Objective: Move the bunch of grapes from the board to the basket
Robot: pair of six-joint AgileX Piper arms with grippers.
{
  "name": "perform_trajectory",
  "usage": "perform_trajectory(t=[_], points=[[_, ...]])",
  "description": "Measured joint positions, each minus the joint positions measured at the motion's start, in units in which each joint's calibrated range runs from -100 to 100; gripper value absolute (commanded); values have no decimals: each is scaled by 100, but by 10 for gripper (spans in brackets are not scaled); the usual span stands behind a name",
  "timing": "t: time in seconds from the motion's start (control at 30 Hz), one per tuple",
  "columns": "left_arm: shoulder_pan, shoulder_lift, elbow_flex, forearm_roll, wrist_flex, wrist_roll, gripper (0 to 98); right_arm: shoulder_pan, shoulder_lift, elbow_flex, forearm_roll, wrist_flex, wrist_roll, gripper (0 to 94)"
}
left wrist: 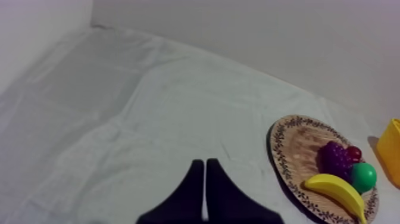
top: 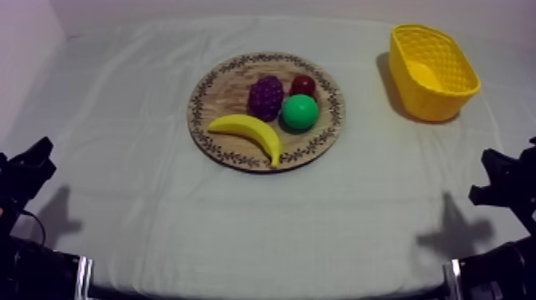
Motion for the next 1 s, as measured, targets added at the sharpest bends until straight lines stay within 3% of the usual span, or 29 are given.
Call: perform_trajectory(t=[0.27, 1.0], points=[[0, 0, 0, 0, 0, 0, 1, 19, 0, -14, 0, -10, 289, 4], [0, 0, 0, 0, 0, 0, 1, 111, 72, -7, -5, -92, 254, 5]])
